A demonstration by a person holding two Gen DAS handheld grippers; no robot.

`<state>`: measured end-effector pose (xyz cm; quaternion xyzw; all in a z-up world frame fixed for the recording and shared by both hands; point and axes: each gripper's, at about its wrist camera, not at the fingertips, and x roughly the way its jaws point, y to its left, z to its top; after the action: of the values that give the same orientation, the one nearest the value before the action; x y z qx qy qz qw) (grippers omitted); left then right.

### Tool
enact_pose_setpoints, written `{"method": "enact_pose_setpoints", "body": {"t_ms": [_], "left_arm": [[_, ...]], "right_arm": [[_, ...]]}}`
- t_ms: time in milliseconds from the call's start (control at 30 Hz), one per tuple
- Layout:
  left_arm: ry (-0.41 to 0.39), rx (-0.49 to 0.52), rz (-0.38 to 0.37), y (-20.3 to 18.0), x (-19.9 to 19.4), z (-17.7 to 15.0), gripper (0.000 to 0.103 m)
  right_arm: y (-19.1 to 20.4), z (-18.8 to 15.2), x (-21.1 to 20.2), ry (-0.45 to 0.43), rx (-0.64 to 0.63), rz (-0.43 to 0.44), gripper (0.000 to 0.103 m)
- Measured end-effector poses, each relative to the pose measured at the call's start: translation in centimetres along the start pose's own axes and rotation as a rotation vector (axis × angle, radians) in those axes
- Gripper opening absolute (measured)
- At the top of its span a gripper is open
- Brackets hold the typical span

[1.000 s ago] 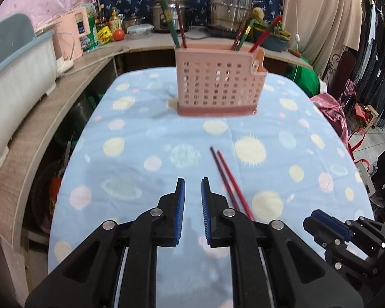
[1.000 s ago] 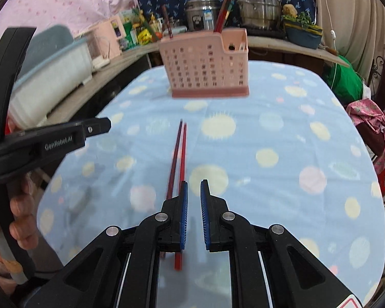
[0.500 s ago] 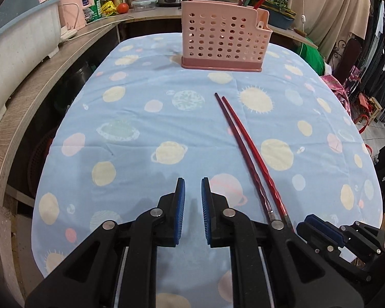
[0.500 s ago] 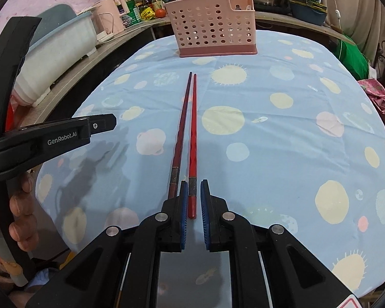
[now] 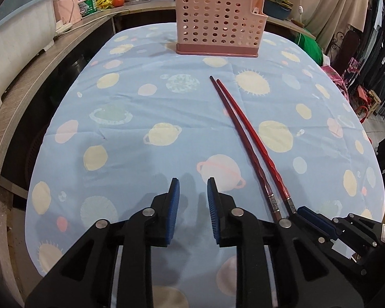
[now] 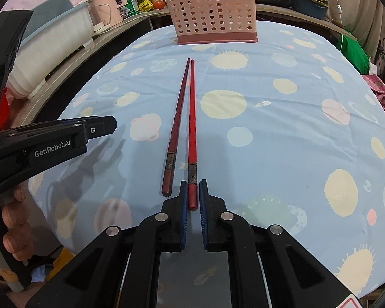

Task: Organize utensils
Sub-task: 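Grasp the red chopstick with the right tool while the left tool grasps the dark-red chopstick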

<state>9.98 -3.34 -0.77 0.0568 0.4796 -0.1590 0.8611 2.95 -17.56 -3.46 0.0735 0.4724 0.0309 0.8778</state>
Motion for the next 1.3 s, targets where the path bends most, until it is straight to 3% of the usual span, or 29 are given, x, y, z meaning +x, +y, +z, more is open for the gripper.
{"method": "enact_pose_setpoints", "body": {"t_ms": [133, 400, 700, 1100, 1233, 1300], "left_arm": [[0.001, 0.013, -0.002, -0.5, 0.1, -0.1, 0.029], [0.008, 0.054, -0.018, -2.6, 0.5, -0.6, 0.049], [0.03, 0.099, -0.034, -5.7, 1.9, -1.3, 0.059], [0.038, 0.112, -0.012, -6.3, 2.6, -1.4, 0.058], [0.034, 0.12, -0.026, -6.4, 2.4, -1.6, 0.047], [0.033, 0.124, -0.033, -6.4, 2.3, -1.6, 0.037]], "right_arm": [[-0.5, 0.0, -0.2, -0.011, 0.016, -0.02, 0.007], [-3.1, 0.1, -0.5, -0.024, 0.079, -0.042, 0.007], [-3.6, -0.1, -0.7, -0.028, 0.089, -0.026, 0.007], [-3.6, -0.3, -0.7, -0.032, 0.089, -0.021, 0.007], [-3.6, -0.3, -0.7, -0.034, 0.088, -0.024, 0.007], [-3.6, -0.4, -0.7, -0.034, 0.09, -0.023, 0.007]]}}
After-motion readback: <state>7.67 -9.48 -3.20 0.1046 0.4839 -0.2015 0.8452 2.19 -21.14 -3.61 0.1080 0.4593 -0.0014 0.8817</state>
